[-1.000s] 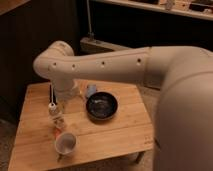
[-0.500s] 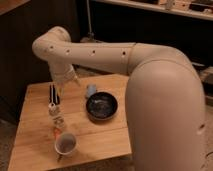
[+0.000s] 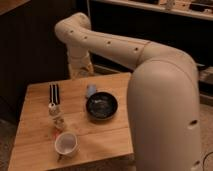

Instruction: Move the arm in a circular motion

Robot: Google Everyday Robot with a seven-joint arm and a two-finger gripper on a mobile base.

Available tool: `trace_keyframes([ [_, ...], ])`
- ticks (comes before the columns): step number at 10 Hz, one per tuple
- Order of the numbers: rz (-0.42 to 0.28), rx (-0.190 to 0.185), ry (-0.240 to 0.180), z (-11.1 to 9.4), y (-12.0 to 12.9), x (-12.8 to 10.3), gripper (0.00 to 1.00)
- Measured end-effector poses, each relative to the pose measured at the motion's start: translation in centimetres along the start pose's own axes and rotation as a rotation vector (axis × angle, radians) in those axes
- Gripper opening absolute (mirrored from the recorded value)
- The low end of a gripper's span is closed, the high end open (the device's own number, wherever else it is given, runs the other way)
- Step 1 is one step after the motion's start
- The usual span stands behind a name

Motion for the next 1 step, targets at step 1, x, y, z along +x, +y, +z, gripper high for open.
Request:
trace_keyframes([
  [1,0.044,0.012,0.004,-0.25,-2.00,1.06,0.65],
])
